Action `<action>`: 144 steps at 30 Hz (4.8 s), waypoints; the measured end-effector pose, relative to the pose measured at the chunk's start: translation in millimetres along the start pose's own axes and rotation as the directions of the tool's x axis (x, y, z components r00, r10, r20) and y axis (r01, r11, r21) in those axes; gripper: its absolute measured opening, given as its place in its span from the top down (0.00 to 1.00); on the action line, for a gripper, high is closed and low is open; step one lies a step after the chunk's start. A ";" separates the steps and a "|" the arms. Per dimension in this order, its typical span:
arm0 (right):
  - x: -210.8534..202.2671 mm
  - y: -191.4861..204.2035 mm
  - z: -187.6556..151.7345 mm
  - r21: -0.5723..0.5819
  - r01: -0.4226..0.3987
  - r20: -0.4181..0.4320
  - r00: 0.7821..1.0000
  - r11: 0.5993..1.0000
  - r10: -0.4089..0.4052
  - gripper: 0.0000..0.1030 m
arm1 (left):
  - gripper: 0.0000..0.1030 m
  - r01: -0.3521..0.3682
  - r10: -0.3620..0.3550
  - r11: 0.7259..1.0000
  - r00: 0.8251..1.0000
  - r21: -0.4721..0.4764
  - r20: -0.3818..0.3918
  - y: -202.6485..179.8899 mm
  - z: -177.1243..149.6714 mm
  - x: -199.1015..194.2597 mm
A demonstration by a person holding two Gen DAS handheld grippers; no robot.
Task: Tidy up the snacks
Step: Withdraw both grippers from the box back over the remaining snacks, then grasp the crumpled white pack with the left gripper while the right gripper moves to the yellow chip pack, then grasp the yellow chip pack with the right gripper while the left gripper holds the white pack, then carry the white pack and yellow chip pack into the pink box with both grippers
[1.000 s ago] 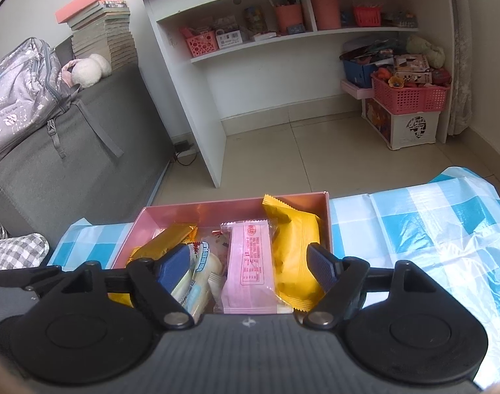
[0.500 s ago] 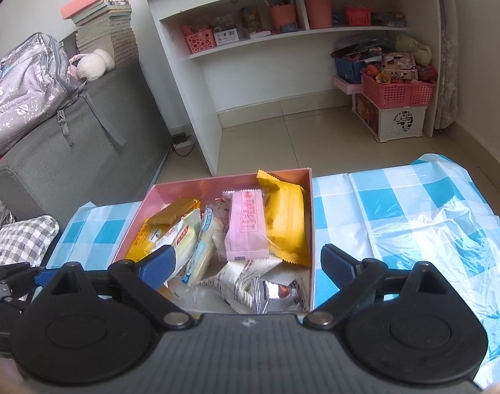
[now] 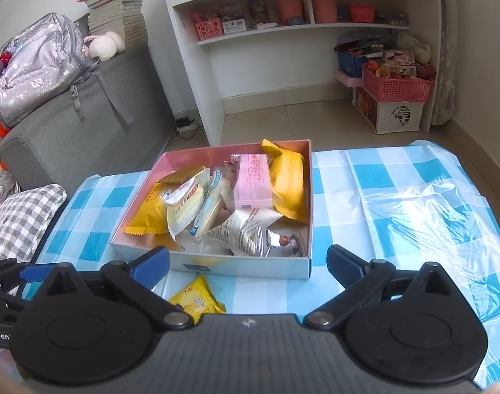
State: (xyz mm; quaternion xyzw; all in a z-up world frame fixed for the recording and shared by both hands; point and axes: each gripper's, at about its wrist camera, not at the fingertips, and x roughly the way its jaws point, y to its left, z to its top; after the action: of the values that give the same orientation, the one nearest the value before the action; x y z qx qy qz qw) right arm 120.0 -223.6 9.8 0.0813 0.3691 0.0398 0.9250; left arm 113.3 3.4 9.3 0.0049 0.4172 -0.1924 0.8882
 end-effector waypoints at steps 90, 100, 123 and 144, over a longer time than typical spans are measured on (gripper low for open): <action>54.7 54.0 -62.0 -0.332 0.055 -0.111 0.989 0.942 -0.097 0.54 | 0.55 -0.153 0.153 0.988 0.988 0.024 -0.003 42.9 -48.7 26.9; 35.6 44.2 -55.8 -0.317 0.016 -0.109 0.993 0.948 -0.053 0.56 | 0.56 -0.149 0.148 0.989 0.989 0.021 0.014 40.9 -47.1 17.9; 22.9 -20.2 -5.7 0.066 0.048 0.038 0.998 0.997 -0.050 0.55 | 0.56 -0.145 0.138 0.989 0.973 0.025 0.183 5.6 6.6 11.7; 76.0 -17.5 13.1 0.006 0.056 0.063 0.996 0.998 -0.057 0.58 | 0.56 -0.135 0.102 0.972 0.980 0.194 0.172 -17.1 47.5 95.4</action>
State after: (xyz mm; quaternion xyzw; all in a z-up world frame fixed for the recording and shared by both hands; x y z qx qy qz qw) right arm 184.3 -232.2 -35.4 0.0742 0.3418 0.0103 0.9368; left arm 197.6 -52.7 -28.0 0.1058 0.3211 -0.1805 0.9237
